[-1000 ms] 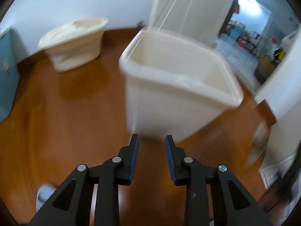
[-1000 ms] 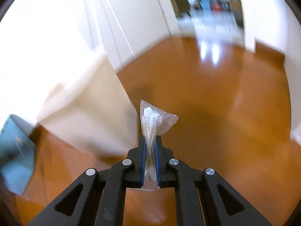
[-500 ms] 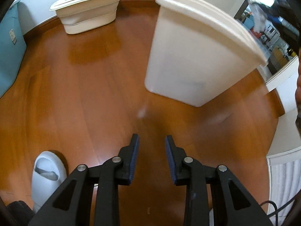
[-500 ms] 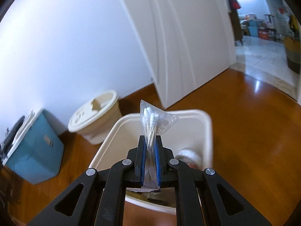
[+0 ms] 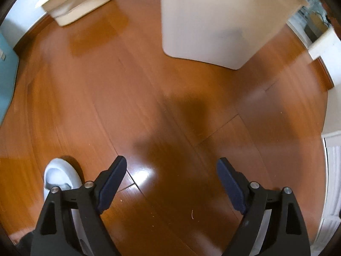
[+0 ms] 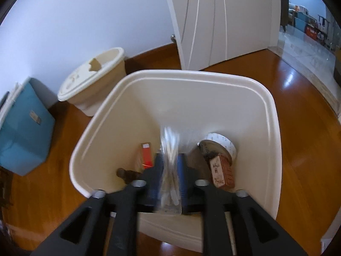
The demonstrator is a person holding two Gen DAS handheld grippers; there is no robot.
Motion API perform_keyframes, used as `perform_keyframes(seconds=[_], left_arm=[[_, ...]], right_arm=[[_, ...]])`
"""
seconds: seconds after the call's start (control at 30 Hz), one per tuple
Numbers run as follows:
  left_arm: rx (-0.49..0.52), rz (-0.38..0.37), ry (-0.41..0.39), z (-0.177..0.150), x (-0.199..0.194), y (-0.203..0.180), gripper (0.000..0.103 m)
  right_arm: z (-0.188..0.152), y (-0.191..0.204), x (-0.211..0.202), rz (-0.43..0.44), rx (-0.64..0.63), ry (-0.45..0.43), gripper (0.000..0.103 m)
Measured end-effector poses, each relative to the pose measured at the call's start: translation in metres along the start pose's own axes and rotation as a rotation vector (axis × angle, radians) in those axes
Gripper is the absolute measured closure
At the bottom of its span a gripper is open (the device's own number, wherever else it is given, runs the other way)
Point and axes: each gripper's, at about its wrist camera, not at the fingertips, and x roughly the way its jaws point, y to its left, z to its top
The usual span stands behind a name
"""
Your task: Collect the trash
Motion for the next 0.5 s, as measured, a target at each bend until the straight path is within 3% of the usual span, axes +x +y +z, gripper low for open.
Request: perform_keyframes(seconds=[0.07, 0.3, 0.5], left_arm=[[0.010, 0.017, -0.012, 0.003, -0.007, -0.001, 0.000], [-0.003, 0.002, -0.057, 0.015, -0.041, -0.004, 0.000], [0.021, 0.001, -0.137, 0.029, -0.103, -0.018, 0.000]], right_arm=[[-0.002, 0.000, -0.005, -0.050, -0.009, -0.027, 0.001], [0.014, 0.001, -0.030, -0.072, -0.022, -0.036, 0.000], [0.016, 0.005, -0.101, -0.072, -0.027, -0.075, 0.000]])
